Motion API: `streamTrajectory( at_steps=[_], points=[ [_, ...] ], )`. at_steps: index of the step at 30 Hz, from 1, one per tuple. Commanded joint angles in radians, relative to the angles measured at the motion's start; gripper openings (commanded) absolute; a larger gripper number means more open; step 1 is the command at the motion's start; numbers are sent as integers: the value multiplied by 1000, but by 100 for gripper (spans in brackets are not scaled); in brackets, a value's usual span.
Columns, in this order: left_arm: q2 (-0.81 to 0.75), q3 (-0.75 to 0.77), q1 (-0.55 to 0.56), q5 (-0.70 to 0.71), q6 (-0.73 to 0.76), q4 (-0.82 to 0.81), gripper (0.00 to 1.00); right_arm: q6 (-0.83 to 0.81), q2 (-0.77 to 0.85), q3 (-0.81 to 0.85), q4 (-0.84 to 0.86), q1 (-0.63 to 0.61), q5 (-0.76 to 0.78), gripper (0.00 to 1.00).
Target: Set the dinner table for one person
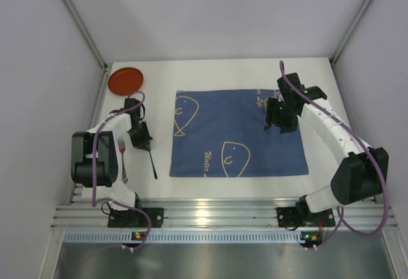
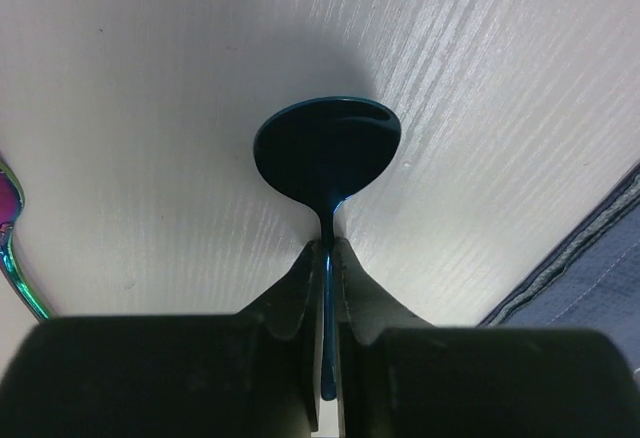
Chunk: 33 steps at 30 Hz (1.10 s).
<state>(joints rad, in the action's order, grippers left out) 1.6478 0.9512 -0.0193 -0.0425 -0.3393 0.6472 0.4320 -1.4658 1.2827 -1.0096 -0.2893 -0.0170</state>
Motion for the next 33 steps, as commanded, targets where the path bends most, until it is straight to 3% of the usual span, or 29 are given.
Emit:
streamTrajectory(
  at_steps=[1, 2, 8, 13, 17, 20, 24, 27, 33],
  points=[
    [64, -17, -5, 7, 20, -44, 4, 14, 55, -2, -21, 4, 12, 61],
    [67, -15, -7, 1, 20, -41, 0, 16, 65, -6, -21, 3, 11, 61],
    [-12, 46, -4, -77, 5, 21, 0, -12, 117, -22, 2, -11, -47, 61],
    [-112, 185, 2, -141, -35, 127, 0, -7, 142, -28, 65, -129, -138, 61],
    [-184, 277, 16, -221, -92, 180, 0, 102, 151, -90, 196, -250, -271, 61],
    [-223, 314, 97, -246, -162, 190, 0, 219, 145, -164, 369, -322, -369, 63],
    [-281, 331, 206, -232, -257, 172, 0, 332, 128, -207, 584, -421, -382, 73],
    [-313, 331, 326, -214, -329, 137, 0, 404, 113, -226, 733, -470, -425, 74],
    [-321, 351, 439, -212, -418, 91, 0, 432, 68, -197, 798, -514, -426, 73]
  ],
)
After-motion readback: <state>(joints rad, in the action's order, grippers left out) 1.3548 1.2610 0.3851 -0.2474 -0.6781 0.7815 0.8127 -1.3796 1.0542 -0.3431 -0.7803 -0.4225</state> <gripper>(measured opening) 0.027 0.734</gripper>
